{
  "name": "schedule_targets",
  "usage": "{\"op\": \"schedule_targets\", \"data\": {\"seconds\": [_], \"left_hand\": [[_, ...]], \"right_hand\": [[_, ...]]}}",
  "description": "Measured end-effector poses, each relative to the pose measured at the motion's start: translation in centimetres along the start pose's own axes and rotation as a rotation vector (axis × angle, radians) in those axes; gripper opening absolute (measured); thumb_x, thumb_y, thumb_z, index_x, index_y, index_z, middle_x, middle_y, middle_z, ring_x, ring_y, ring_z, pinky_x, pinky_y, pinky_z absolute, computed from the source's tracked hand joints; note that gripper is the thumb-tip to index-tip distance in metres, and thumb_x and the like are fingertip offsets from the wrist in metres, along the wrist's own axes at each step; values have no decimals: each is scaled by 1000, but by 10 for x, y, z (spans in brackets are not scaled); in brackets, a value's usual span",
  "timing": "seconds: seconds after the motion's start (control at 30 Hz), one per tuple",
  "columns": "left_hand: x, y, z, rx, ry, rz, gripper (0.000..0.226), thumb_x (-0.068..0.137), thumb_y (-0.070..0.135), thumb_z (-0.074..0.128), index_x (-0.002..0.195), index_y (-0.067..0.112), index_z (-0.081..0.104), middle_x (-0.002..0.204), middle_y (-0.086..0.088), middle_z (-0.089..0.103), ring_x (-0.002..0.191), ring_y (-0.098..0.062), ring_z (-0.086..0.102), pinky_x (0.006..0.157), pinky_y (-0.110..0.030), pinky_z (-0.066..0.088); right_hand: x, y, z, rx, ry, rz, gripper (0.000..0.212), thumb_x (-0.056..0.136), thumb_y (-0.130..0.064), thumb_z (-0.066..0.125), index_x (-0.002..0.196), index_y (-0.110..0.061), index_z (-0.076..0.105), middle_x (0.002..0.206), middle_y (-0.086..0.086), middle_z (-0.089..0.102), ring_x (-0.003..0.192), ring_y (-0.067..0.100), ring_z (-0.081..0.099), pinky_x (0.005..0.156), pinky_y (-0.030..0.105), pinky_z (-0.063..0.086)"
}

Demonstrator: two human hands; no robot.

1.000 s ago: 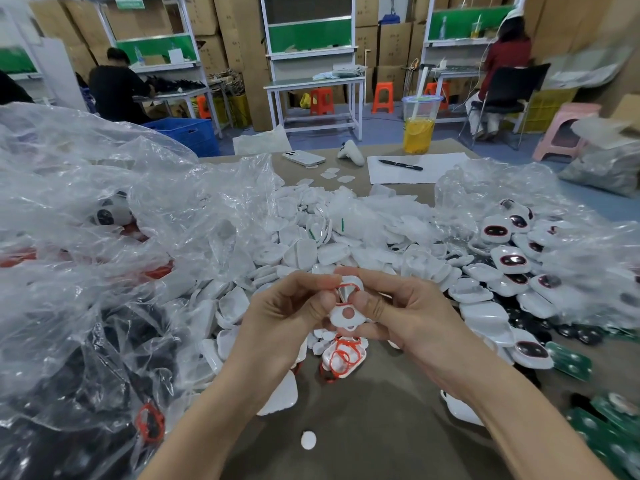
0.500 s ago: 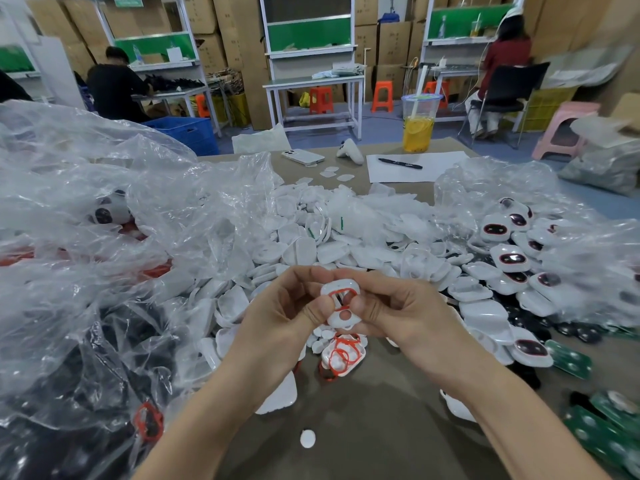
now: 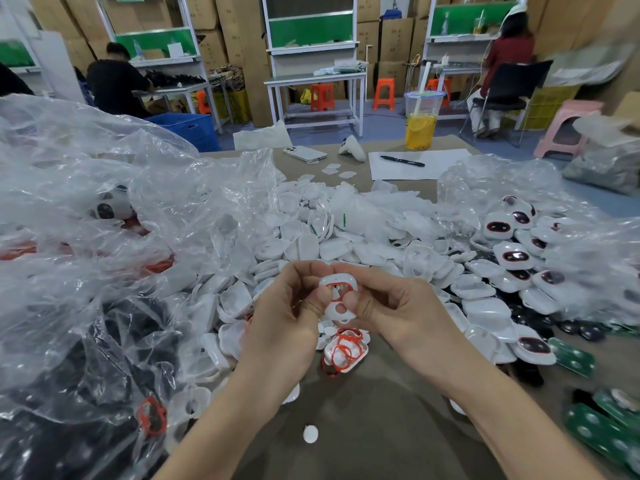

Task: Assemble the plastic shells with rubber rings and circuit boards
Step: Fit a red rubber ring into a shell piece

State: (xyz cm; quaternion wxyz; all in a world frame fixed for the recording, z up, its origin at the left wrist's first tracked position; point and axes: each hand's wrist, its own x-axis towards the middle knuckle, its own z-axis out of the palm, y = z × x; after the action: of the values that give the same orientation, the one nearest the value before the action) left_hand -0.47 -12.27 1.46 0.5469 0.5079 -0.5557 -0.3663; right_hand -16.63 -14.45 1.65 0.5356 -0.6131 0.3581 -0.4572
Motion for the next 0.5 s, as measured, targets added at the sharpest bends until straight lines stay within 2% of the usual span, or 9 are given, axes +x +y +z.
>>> {"op": "schedule_targets", "data": {"seconds": [0.07,0.2,0.33,0.5], "left_hand": [[0,0,0,16,16,-2,34,98,9,60,95,43,65,89,4,70,90,-17,68,83,-28,54],[-2,4,0,29,-4,22,26,98,17,62,96,43,66,91,6,72,89,-15,70,82,-25,56],[-3,10,1,-29,-20,38,9,89,38,68,97,41,68,93,7,75,89,-9,72,77,-17,55],[-3,9,-1,-29,-15,52,16,81,49,68,96,42,68,91,8,75,87,-7,71,75,-13,52]], "right_hand": [[1,1,2,-47,23,-15,31,91,-12,70,119,-25,73,106,8,73,99,23,70,89,33,57],[1,0,1,-126,63,-58,31,90,-15,73,115,-33,75,94,13,68,82,12,65,85,30,54],[1,-1,0,-82,59,-57,29,91,-18,73,113,-38,75,103,13,73,99,32,68,95,51,54],[0,-3,1,-109,47,-58,27,89,-32,73,115,-32,75,103,9,72,98,31,67,94,52,53]]}}
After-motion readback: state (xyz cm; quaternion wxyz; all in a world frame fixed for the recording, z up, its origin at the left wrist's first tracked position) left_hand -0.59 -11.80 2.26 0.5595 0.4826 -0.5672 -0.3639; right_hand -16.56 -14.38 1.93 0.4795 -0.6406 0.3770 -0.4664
